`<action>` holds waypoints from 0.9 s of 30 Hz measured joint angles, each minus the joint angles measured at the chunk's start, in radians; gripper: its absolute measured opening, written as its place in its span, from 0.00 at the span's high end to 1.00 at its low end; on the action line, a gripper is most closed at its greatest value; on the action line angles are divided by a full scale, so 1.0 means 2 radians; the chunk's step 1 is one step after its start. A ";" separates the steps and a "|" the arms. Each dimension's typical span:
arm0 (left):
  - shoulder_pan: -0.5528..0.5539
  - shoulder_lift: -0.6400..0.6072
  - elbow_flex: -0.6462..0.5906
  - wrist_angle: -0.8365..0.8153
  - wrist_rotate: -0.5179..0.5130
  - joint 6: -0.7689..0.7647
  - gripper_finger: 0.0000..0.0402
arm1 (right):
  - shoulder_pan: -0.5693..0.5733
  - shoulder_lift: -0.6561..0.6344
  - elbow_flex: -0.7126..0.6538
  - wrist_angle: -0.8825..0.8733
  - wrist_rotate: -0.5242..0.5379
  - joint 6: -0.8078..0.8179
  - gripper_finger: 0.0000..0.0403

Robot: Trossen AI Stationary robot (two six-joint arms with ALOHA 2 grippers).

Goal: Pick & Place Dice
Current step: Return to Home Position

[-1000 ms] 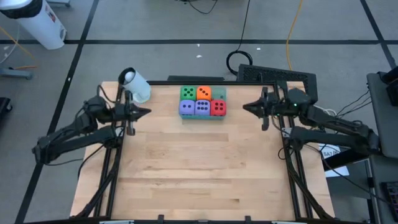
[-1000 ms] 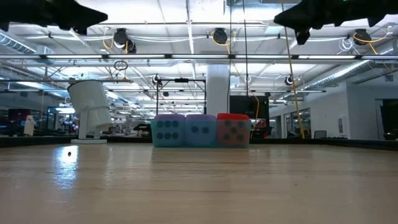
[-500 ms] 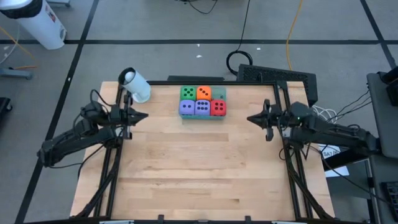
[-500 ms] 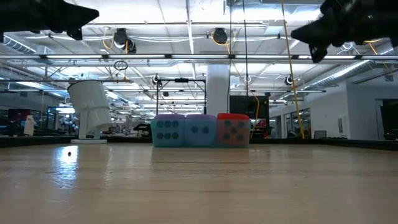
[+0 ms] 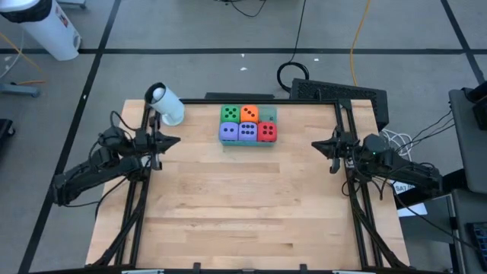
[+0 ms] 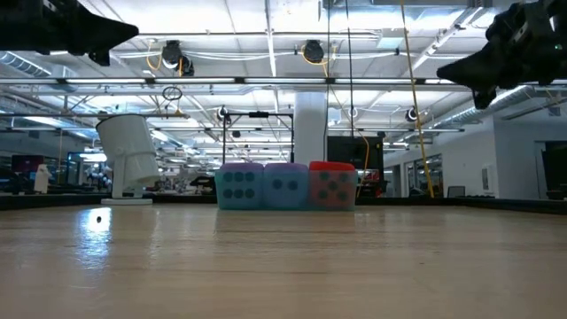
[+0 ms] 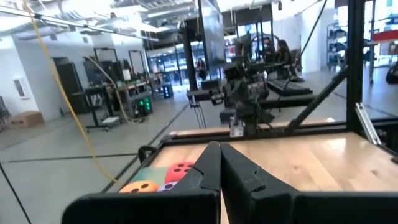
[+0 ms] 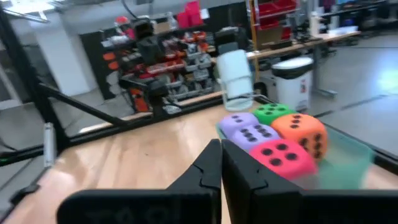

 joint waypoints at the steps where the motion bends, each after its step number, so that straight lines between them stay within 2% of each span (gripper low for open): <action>1: 0.000 -0.008 -0.002 -0.002 0.000 -0.003 1.00 | 0.000 -0.006 0.000 -0.013 0.006 -0.002 1.00; 8: 0.000 -0.045 -0.044 -0.007 0.000 -0.024 1.00 | 0.000 0.001 -0.003 -0.021 0.025 -0.005 1.00; 19: 0.000 -0.044 -0.113 0.003 -0.029 -0.034 1.00 | 0.000 -0.001 -0.091 0.101 0.027 0.014 1.00; 27: 0.000 -0.034 -0.114 0.005 -0.036 -0.061 1.00 | 0.000 0.001 -0.111 0.107 0.028 0.019 1.00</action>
